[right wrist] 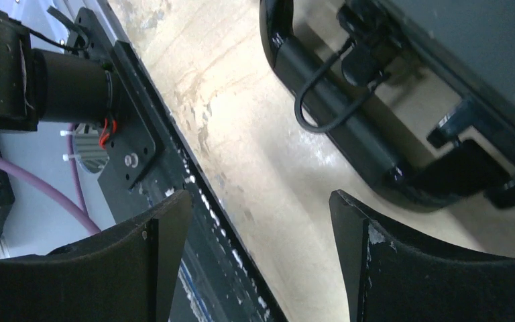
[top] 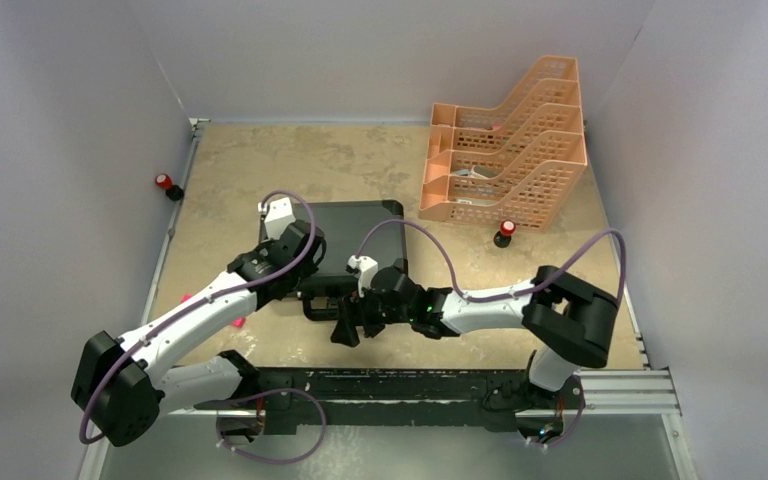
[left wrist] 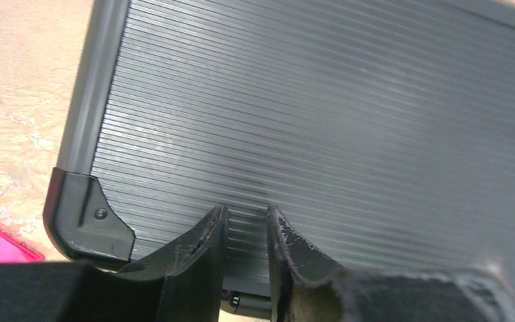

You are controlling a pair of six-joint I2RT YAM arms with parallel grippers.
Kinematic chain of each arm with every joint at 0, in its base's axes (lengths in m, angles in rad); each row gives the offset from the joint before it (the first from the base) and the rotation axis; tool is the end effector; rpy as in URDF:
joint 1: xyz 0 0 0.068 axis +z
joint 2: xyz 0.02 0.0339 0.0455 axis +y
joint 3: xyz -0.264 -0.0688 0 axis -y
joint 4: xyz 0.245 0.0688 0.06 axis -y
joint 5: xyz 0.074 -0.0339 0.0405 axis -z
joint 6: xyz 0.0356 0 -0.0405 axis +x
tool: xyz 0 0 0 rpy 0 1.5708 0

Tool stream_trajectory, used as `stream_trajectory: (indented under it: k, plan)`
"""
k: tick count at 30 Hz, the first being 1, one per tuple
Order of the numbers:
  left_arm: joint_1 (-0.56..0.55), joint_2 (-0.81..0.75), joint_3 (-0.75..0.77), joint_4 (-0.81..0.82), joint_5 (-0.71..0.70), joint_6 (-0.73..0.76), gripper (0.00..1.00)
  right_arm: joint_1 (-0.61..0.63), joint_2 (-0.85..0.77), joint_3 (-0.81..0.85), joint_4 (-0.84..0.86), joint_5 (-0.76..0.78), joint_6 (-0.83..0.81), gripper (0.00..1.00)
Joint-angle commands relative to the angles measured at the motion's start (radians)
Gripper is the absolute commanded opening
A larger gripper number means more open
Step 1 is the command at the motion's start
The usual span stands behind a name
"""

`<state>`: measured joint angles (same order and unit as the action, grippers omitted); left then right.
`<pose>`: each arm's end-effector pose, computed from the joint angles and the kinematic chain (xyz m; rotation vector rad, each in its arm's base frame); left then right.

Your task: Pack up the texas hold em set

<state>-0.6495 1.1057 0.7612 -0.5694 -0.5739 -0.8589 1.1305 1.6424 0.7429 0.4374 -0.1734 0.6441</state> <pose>0.1836 -0.1152 0.2409 -0.4678 2.2506 -0.0418 0.1376 0.3065 0.1737 -0.6675 2.1814 1.2185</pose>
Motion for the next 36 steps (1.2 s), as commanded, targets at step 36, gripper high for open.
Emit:
stream_trajectory:
  k: [36]
  plan:
    - [0.166,-0.065,-0.093,0.001,0.11,-0.092,0.15,0.003,0.105,0.253,-0.007,0.226,-0.029,0.71]
